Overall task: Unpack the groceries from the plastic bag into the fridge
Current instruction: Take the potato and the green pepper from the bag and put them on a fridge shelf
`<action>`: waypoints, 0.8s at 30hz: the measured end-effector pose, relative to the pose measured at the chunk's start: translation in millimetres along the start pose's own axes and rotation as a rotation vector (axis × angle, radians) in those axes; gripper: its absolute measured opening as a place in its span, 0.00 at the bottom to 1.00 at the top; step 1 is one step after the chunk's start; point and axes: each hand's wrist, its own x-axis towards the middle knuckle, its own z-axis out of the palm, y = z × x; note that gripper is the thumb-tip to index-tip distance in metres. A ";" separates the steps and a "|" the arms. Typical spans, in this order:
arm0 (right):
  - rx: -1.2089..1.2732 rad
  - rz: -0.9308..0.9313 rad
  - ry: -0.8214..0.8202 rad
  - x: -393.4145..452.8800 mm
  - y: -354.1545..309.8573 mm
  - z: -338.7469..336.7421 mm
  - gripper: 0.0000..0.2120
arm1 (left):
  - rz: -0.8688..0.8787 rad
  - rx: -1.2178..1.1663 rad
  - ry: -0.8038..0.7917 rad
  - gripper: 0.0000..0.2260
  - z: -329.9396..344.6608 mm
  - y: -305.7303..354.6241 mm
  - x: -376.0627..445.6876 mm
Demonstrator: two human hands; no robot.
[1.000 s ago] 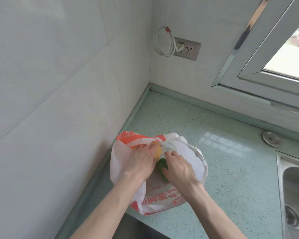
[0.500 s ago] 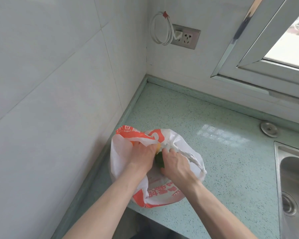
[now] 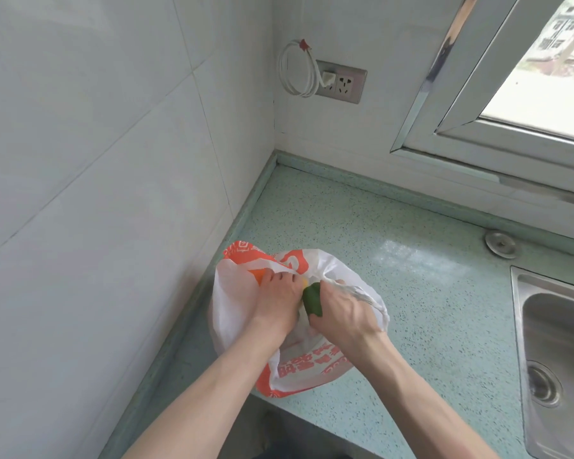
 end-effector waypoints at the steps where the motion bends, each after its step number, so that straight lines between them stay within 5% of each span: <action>1: -0.003 -0.008 -0.004 -3.8 -2.3 -5.5 0.05 | -0.006 0.028 0.012 0.22 -1.7 1.6 -3.9; 7: 0.006 -0.056 0.076 -40.9 -8.3 -28.7 0.13 | -0.103 -0.034 0.123 0.33 -24.7 6.5 -41.0; 13: 0.093 -0.114 0.169 -84.9 -10.8 -36.8 0.22 | -0.202 -0.097 0.229 0.25 -58.7 14.9 -104.3; 24: 0.315 -0.152 0.309 -173.7 15.9 -64.0 0.29 | -0.350 -0.266 0.438 0.28 -109.3 46.8 -216.9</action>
